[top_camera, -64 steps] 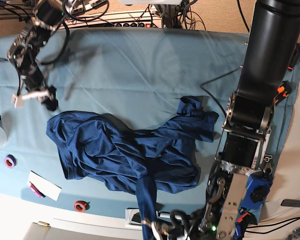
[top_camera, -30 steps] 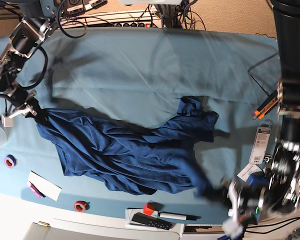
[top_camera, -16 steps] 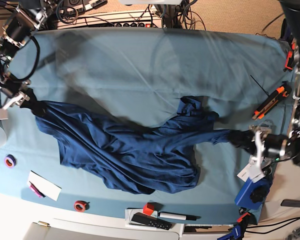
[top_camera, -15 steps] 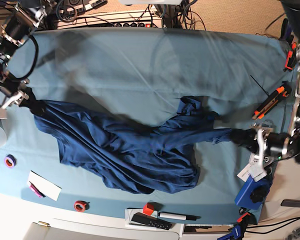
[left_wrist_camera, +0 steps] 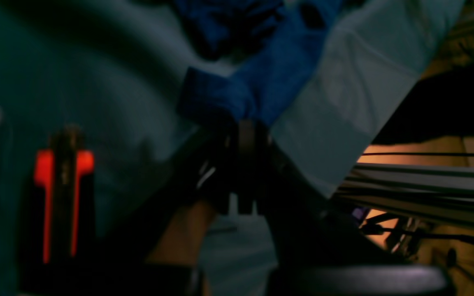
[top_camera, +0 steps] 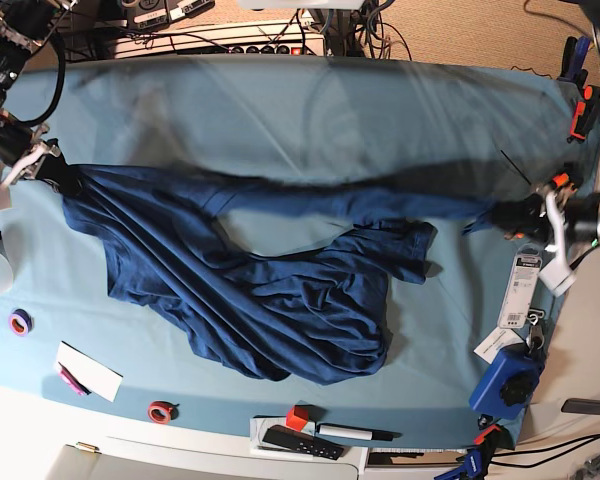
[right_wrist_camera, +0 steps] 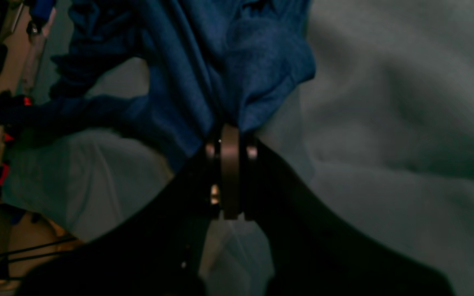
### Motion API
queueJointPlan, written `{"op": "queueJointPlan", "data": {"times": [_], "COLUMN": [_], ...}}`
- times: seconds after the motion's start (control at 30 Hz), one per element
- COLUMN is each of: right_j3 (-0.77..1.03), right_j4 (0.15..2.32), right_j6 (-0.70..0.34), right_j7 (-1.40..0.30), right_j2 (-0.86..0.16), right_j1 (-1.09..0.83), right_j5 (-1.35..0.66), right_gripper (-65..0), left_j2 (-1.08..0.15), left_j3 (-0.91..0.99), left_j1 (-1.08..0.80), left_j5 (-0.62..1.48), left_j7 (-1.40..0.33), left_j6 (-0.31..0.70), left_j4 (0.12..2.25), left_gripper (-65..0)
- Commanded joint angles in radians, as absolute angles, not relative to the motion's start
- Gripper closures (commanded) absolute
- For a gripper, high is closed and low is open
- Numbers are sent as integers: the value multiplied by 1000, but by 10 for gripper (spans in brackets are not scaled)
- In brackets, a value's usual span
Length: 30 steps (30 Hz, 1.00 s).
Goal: Layout the t-shirt on the table in an organized manner, then fold the t-shirt properly
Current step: 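Release the shirt from both grippers and raise them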
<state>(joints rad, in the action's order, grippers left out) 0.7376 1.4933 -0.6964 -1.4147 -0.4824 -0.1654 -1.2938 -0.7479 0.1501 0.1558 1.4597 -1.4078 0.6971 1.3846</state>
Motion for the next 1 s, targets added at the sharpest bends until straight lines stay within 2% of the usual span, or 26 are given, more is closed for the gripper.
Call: {"op": "queueJointPlan", "data": {"times": [0.0,0.27,0.43,0.97], "right_j3": [762,926,943,944], "right_j4": [1519,1530,1530,1530], "right_j6": [-698,-698,-698,-698], "right_j7": [-1396,-1396,-1396,-1396], "right_j2": [-513,-524,-532,-529], "right_j1": [-171,-220,-255,-271], "right_j5": [-1320,-1320,-1320,-1300], "right_gripper": [0,0,0,0], "left_j2": [-774,-785,-785,-746], "left_j3": [193,492,621,652], "left_j1": [151,21,-35,-261], "left_j5": [1484,1484,1484,1484], "left_j7": [-1396,-1396,-1396,-1396], "left_j6": [698,698,698,698], "left_j4": [1407,1438,1438,1438], "left_gripper": [0,0,0,0]}}
